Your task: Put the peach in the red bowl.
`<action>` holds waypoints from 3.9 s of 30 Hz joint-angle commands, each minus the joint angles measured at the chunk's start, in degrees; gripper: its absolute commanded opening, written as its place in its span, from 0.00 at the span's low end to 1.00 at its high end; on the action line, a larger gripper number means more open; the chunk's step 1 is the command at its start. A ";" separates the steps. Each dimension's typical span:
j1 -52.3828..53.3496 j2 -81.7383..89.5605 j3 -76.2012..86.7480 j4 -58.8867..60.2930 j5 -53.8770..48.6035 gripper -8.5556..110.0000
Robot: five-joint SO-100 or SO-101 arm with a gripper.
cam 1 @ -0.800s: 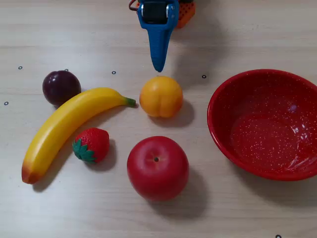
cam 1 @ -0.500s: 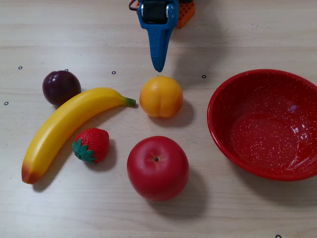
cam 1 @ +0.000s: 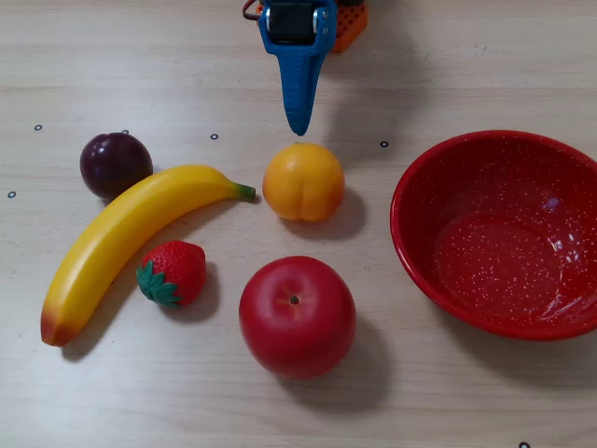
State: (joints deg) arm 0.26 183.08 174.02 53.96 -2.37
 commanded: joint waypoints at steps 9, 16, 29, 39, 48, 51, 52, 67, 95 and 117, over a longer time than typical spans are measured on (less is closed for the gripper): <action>2.37 -18.11 -15.56 -1.49 1.41 0.07; 0.62 -37.79 -36.56 3.43 4.48 0.07; 0.26 -68.64 -62.05 13.80 10.90 0.14; -0.97 -78.05 -67.15 18.19 15.38 0.43; -1.41 -85.61 -67.68 18.46 16.35 0.51; -0.79 -88.51 -67.32 17.40 15.73 0.53; -0.62 -89.30 -66.88 16.52 15.73 0.53; 1.05 -97.65 -65.48 8.53 16.00 0.52; 0.88 -98.35 -66.97 9.67 16.26 0.23; 4.66 -87.28 -116.28 43.15 11.87 0.07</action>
State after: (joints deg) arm 1.58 89.82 66.88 95.01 11.16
